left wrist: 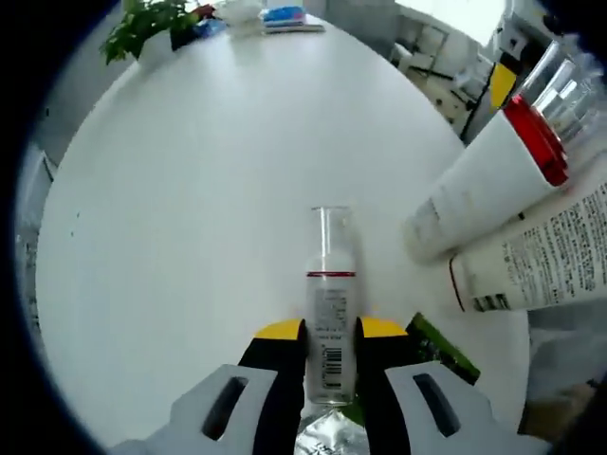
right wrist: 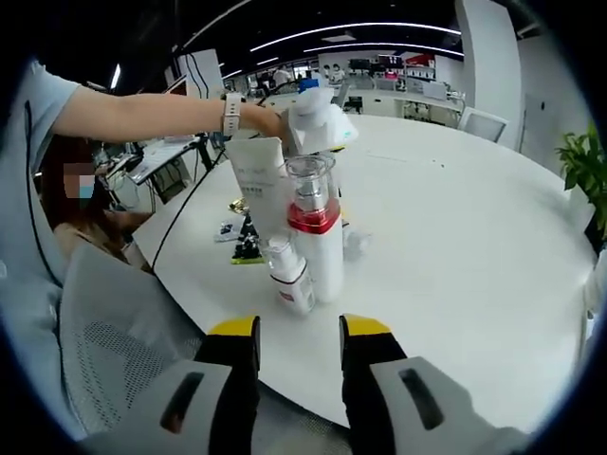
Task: Arrange the skincare products in the storage area until every visible bottle or jar stands upright without overlapping.
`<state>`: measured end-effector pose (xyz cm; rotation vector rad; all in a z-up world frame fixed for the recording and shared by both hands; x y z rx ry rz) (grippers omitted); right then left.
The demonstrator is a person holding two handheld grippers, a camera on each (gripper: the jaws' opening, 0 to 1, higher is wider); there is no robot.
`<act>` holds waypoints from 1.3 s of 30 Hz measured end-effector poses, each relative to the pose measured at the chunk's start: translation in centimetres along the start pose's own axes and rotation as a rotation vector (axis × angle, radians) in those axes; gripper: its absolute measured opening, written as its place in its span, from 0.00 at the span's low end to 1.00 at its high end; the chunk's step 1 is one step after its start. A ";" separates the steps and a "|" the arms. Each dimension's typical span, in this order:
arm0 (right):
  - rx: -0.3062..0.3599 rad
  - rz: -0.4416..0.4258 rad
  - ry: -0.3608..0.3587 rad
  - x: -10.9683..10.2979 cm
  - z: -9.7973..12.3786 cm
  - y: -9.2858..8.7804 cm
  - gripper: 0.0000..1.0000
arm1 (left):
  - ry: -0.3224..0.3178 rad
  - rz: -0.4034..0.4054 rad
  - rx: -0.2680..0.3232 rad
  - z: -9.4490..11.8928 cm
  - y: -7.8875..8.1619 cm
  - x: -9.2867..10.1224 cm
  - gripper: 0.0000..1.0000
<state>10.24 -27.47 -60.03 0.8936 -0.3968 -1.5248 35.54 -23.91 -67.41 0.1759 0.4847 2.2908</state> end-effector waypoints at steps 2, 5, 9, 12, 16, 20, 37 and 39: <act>0.004 0.009 0.003 -0.3 0.1 0.1 0.33 | 0.042 0.055 0.034 0.7 -0.3 0.6 0.15; 0.005 0.014 0.010 -0.5 0.0 0.2 0.33 | 0.104 0.121 0.081 2.0 -0.7 0.8 0.15; 0.008 0.027 0.015 -1.0 0.1 0.4 0.33 | 0.180 0.211 0.158 3.3 -1.0 1.3 0.15; 0.011 0.038 0.018 -1.3 0.3 0.6 0.33 | 0.213 0.262 0.223 4.4 -1.1 2.2 0.15; 0.014 0.045 0.024 -1.7 0.5 0.9 0.33 | 0.248 0.284 0.251 5.9 -1.6 3.0 0.15; 0.021 0.057 0.035 -2.3 0.6 1.2 0.33 | 0.285 0.295 0.244 6.7 -1.6 4.9 0.15; 0.053 0.096 0.124 -4.2 1.1 1.7 0.23 | 0.404 0.409 0.311 9.0 -4.7 9.5 0.15; 0.062 0.089 0.124 -4.3 1.2 1.7 0.21 | 0.414 0.422 0.315 9.2 -5.1 10.4 0.15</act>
Point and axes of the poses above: the point that each gripper's makers call its tool centre point, and the gripper's own axes: z roughly backward along the fingers, x roughly to its right, y roughly out of its top, the point moved 8 cm from there along z, roughly backward along the fingers, and after that the axes turned 14 degrees about -z, right-handed, at the moved point
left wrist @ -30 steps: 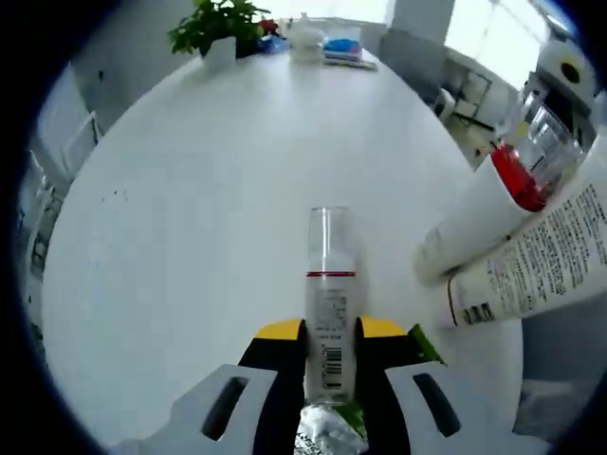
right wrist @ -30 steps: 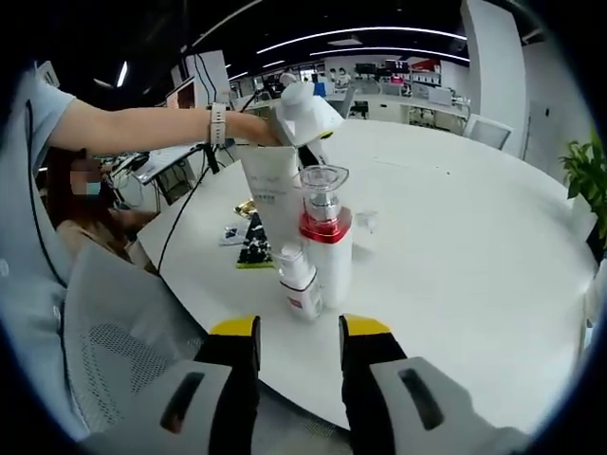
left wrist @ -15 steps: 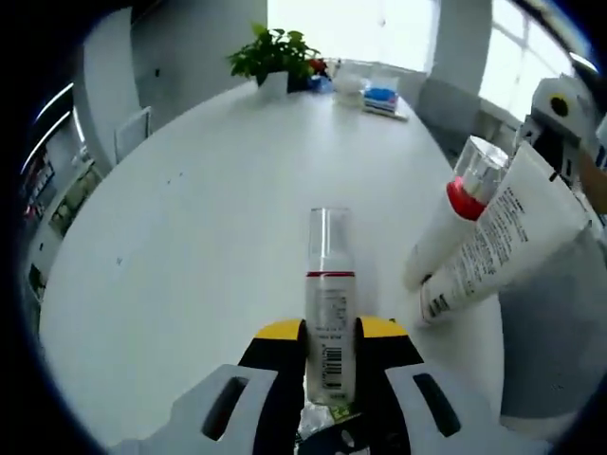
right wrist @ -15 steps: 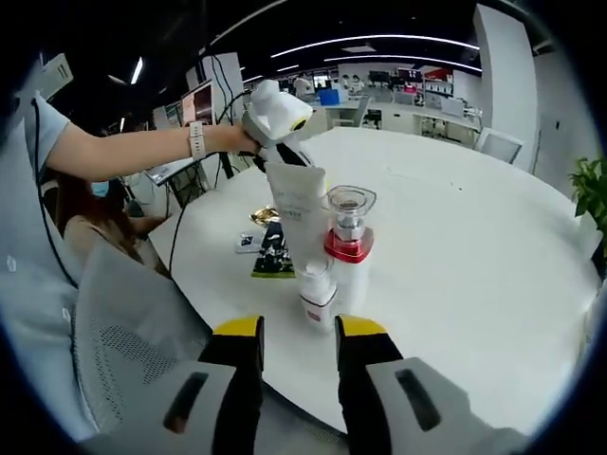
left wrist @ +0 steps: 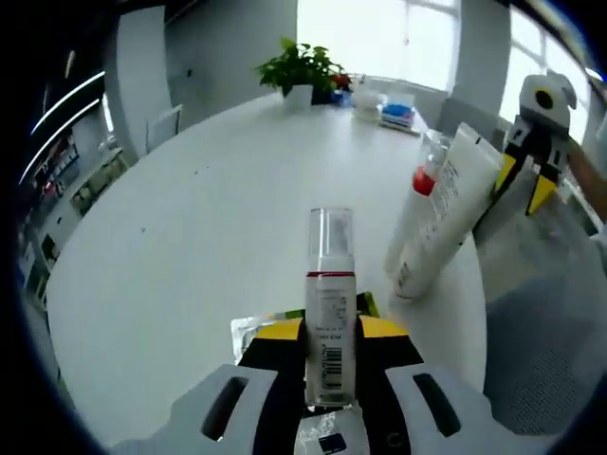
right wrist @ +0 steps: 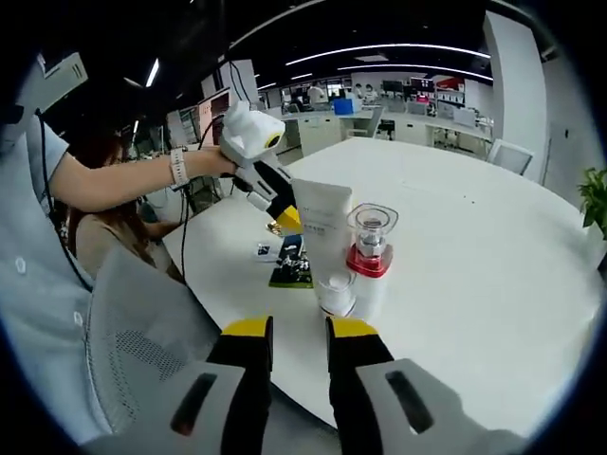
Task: Arrange the skincare products in the storage area until every visible bottle or jar stands upright without overlapping.
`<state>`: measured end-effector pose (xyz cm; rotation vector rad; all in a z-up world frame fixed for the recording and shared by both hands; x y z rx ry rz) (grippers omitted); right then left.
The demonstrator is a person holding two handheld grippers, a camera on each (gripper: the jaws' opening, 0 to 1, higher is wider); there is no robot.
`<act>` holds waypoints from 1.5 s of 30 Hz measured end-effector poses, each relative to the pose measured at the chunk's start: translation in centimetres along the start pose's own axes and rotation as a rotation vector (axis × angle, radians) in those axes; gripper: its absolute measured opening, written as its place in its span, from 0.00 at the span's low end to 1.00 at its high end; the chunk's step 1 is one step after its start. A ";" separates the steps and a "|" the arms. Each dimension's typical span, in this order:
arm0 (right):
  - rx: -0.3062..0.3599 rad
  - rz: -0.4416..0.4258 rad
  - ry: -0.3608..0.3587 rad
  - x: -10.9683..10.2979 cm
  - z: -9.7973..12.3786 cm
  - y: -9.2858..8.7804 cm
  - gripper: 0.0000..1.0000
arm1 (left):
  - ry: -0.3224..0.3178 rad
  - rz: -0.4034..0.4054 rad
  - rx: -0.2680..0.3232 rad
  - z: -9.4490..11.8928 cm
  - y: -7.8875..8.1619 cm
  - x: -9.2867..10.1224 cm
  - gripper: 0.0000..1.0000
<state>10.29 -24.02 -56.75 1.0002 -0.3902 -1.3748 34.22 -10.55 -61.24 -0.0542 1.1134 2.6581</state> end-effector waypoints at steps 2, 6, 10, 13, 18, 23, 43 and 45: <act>-0.004 -0.010 0.008 -0.2 0.0 -0.1 0.21 | 0.011 0.015 0.010 0.6 -0.4 0.7 0.15; -0.010 -0.011 0.016 -0.9 -0.2 -0.4 0.17 | 0.032 0.019 0.014 1.7 -1.3 2.1 0.15; 0.007 -0.006 0.024 -1.5 -0.4 -0.3 0.17 | 0.050 0.038 0.035 2.7 -2.0 3.4 0.16; 0.039 -0.003 0.027 -1.9 -0.6 -0.1 0.17 | 0.052 0.065 0.059 3.1 -2.3 4.4 0.16; 0.110 -0.020 0.049 -2.2 -1.1 0.5 0.17 | 0.048 0.118 0.093 3.6 -2.7 6.2 0.15; 0.188 -0.073 0.099 -2.8 -1.8 0.9 0.18 | 0.047 0.127 0.158 4.5 -2.3 7.8 0.16; 0.392 -0.316 0.294 -3.5 -4.2 2.3 0.25 | -0.041 0.115 0.389 5.1 1.9 12.9 0.16; 0.387 -0.311 0.294 -3.6 -4.4 2.3 0.25 | -0.056 0.117 0.408 5.0 2.2 13.2 0.16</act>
Point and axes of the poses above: the point that each gripper's makers call its tool centre point, and the gripper's own axes: z roughly backward along the fingers, x roughly to its right, y roughly out of its top, the point moved 8 cm from there along z, roughly backward along the fingers, and after that the axes turned 14 degrees about -z, right-handed, at the moved point
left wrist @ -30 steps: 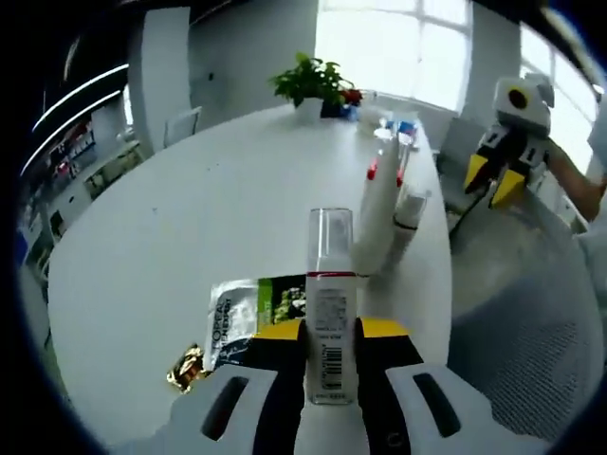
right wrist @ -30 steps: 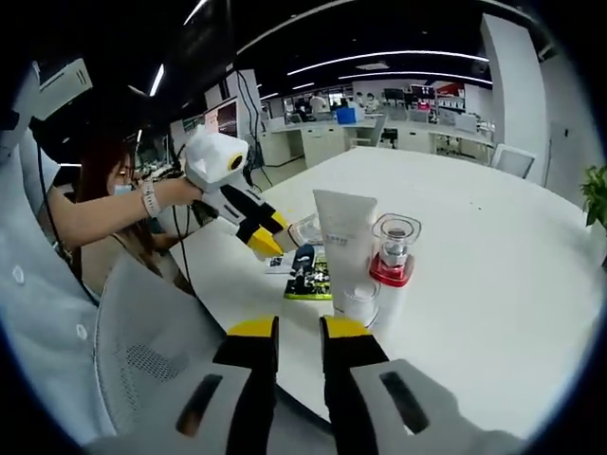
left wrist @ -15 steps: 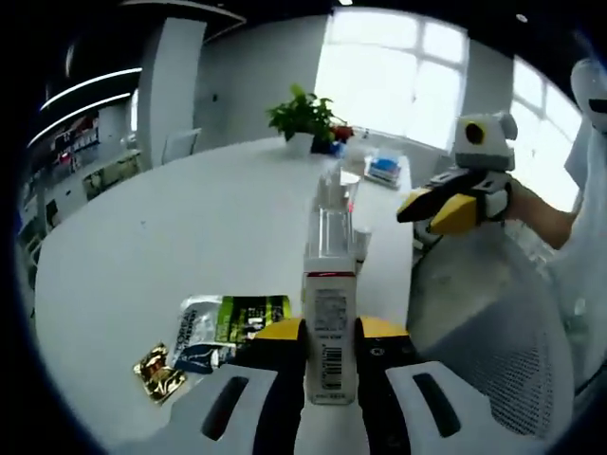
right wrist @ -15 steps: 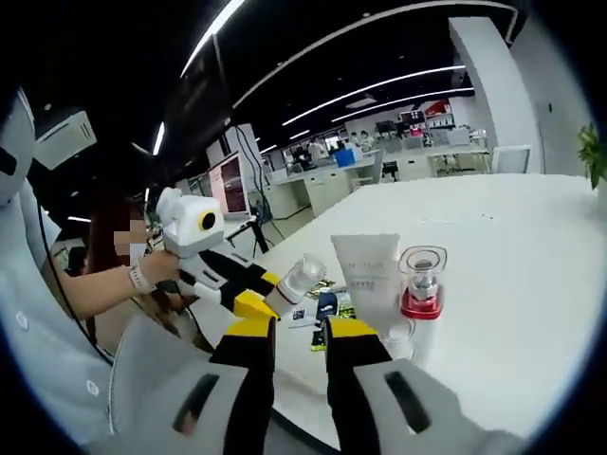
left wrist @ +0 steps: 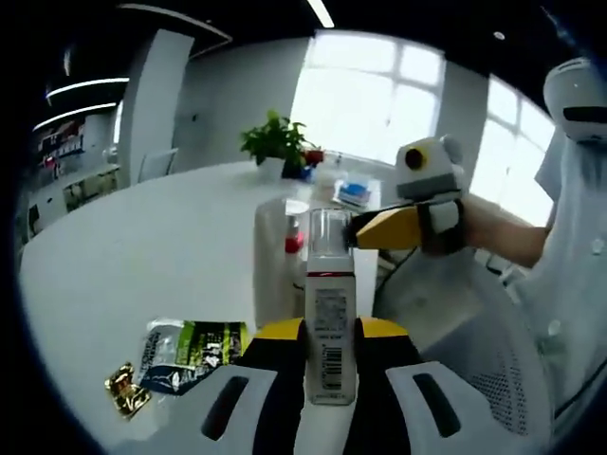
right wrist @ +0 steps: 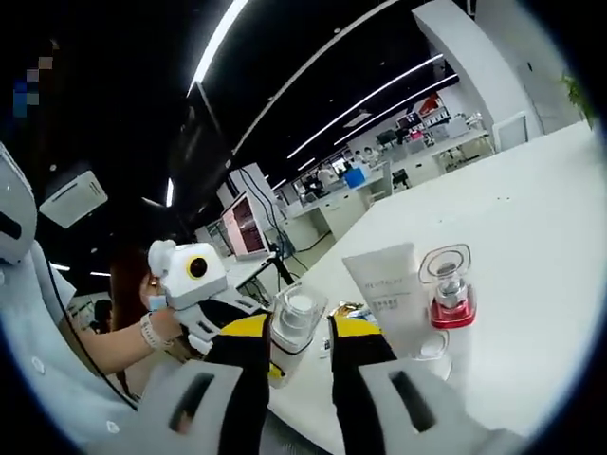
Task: Arrange the skincare products in the storage area until every visible bottle or jar stands upright without overlapping.
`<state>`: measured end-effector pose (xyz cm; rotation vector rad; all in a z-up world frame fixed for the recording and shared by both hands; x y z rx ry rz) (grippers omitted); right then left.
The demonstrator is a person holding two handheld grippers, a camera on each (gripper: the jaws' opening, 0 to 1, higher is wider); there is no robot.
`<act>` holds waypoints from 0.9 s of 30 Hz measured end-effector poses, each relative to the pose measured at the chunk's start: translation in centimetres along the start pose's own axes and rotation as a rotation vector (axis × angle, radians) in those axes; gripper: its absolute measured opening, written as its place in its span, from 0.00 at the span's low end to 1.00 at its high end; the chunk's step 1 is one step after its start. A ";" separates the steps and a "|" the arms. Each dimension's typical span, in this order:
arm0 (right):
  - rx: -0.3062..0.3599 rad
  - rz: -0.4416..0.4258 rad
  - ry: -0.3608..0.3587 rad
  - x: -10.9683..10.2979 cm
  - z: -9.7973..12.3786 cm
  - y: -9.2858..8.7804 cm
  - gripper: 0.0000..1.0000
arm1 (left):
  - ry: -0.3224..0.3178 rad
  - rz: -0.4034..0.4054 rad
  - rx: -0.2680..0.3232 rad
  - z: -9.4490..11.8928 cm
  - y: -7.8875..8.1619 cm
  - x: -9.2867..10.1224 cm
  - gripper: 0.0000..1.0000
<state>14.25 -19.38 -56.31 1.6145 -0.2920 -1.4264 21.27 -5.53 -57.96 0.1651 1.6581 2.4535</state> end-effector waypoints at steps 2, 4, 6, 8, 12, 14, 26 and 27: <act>-0.002 -0.006 0.009 -0.2 -0.1 -0.1 0.24 | -0.001 0.000 0.003 -0.3 0.0 0.1 0.16; 0.001 -0.009 0.014 -0.3 -0.2 -0.2 0.25 | -0.010 0.003 0.003 -0.5 -0.1 0.1 0.16; 0.012 -0.009 0.014 -0.4 -0.2 0.0 0.23 | -0.024 -0.007 0.026 -0.7 0.0 0.3 0.16; 0.016 -0.001 0.012 -0.7 -0.3 0.1 0.23 | -0.019 -0.005 0.034 -0.9 -0.1 0.2 0.16; -0.044 0.100 -0.023 -0.9 -0.9 -0.3 0.21 | 0.010 -0.155 -0.034 -1.6 -0.5 0.2 0.17; -0.050 0.108 -0.026 -1.0 -1.2 -0.6 0.21 | 0.001 -0.152 -0.056 -2.0 -0.8 0.3 0.18; -0.184 0.327 -0.108 0.0 -3.2 -2.0 0.21 | 0.043 -0.203 -0.159 -2.1 -2.6 -1.1 0.18; -0.192 0.351 -0.115 0.1 -3.3 -2.2 0.21 | 0.050 -0.204 -0.169 -2.2 -2.7 -1.2 0.19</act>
Point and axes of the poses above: the point that each gripper's makers call its tool centre point, and the gripper's own axes: z roughly backward along the fingers, x roughly to its right, y roughly out of its top, the point moved 8 cm from there along z, roughly backward along the fingers, and after that the axes turned 14 degrees about -z, right-handed, at the moved point
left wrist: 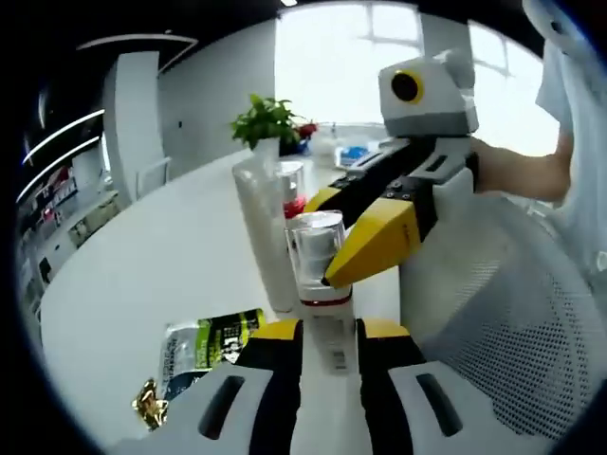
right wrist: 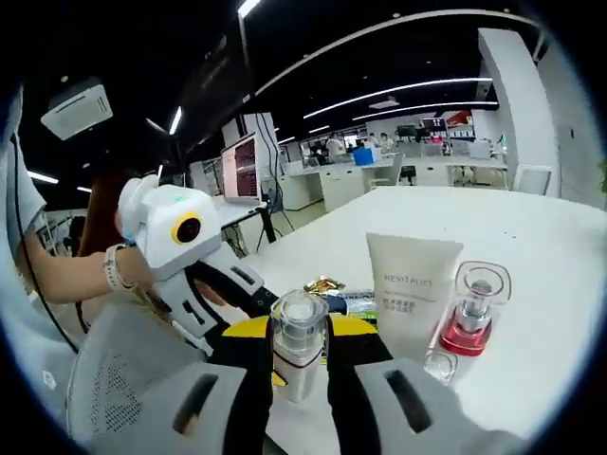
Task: Arrange the skincare products in the storage area until every visible bottle or jar stands upright without overlapping.
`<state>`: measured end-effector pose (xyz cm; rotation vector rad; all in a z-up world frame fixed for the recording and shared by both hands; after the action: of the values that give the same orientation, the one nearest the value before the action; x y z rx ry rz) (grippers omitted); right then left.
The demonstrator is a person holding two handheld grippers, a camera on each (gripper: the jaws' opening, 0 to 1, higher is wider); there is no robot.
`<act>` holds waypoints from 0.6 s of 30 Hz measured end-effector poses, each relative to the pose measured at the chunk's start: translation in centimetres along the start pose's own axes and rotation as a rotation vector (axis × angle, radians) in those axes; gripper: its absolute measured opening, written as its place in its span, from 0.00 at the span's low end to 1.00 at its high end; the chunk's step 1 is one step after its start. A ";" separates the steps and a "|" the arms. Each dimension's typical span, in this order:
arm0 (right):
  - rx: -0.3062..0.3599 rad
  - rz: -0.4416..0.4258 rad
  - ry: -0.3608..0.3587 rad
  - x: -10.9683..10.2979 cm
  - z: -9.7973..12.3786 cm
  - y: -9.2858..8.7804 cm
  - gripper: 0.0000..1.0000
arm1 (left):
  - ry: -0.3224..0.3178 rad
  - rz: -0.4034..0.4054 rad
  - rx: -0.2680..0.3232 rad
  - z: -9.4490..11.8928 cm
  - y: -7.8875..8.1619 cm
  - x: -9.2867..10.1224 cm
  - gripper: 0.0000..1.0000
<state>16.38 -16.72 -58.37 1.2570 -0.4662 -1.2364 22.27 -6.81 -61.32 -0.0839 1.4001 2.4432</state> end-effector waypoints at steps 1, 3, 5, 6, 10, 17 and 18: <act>-0.007 0.008 -0.003 0.0 -0.2 -0.1 0.21 | 0.015 -0.016 -0.020 -0.1 -0.3 -0.2 0.20; -0.024 0.030 -0.015 0.1 -0.6 -0.4 0.21 | -0.007 -0.017 -0.035 -0.4 -0.6 -0.1 0.18; -0.043 0.047 -0.020 0.3 -0.9 -0.6 0.21 | -0.009 -0.023 -0.054 -0.8 -0.9 -0.2 0.18; -0.058 0.072 -0.030 0.4 -1.1 -0.7 0.21 | -0.006 -0.023 -0.069 -1.1 -1.1 -0.4 0.17; -0.081 0.090 -0.046 0.7 -1.4 -1.2 0.22 | -0.001 -0.028 -0.093 -1.8 -1.7 -0.5 0.17; -0.103 0.048 -0.022 1.1 -1.4 -2.3 0.23 | -0.012 -0.062 -0.120 -2.5 -2.5 -0.1 0.17; -0.101 0.048 -0.015 1.0 -1.4 -2.3 0.24 | -0.008 -0.065 -0.113 -2.5 -2.5 0.0 0.17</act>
<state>16.85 -16.61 -61.19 1.1452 -0.4372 -1.2145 22.80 -7.78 -64.70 -0.1432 1.2363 2.4645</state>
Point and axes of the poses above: the point that each gripper's makers call its tool centre point, and the gripper's own axes: z roughly backward along the fingers, x roughly to its right, y roughly out of its top, the point moved 8 cm from there along z, roughly backward along the fingers, and after that the axes turned 14 degrees about -z, right-handed, at the moved point
